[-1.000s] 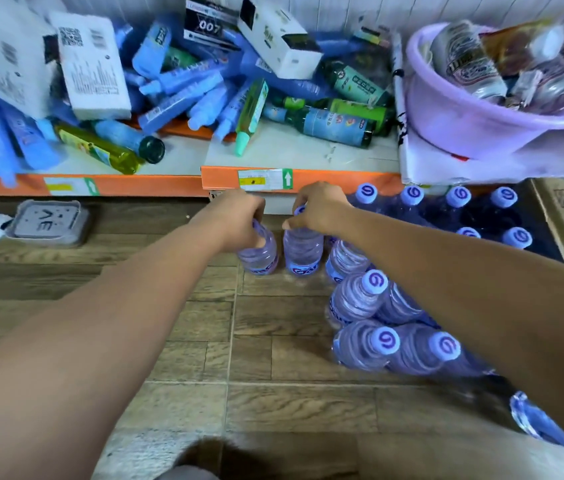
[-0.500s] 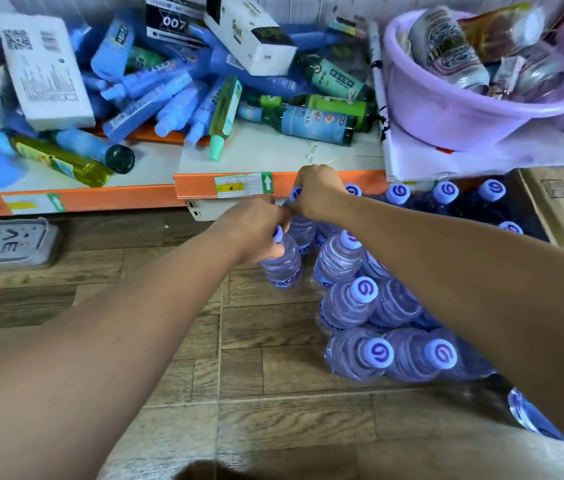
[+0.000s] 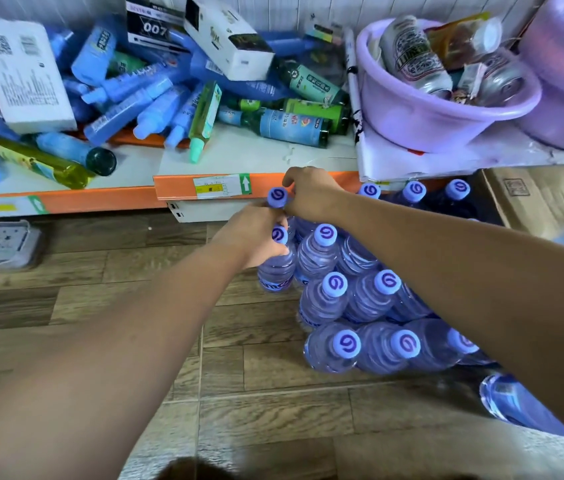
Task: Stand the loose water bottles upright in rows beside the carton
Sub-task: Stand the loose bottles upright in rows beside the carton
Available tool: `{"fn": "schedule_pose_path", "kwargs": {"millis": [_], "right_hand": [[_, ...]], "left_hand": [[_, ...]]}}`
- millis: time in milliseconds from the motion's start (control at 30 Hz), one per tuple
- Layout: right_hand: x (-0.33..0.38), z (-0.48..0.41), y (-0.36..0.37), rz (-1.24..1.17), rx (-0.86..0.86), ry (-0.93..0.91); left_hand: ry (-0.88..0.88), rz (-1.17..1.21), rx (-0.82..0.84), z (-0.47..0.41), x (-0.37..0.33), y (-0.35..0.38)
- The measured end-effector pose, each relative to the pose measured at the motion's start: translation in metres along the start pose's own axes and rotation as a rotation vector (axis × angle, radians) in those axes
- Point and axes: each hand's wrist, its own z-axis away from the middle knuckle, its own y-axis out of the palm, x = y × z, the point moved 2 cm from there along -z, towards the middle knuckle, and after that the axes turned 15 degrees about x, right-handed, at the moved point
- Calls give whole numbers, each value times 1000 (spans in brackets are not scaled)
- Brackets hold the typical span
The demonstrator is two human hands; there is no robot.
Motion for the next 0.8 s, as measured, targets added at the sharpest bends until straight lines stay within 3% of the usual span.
{"fn": "schedule_pose_path", "kwargs": {"millis": [233,467,667,800], "right_hand": [[-8,33,-12,-38,-93,-85],[-18,106,-28,-65,-54,-14],[-70,187,-44,28,-22,-78],[-116,228,-41,97,2,-82]], "left_hand": [[-92,-63,226,-4,3,-1],[-77,-101,219,70,-22,-10],[-27,-77,97,116,-135,-12],[-10,-126,125,107,-207,9]]}}
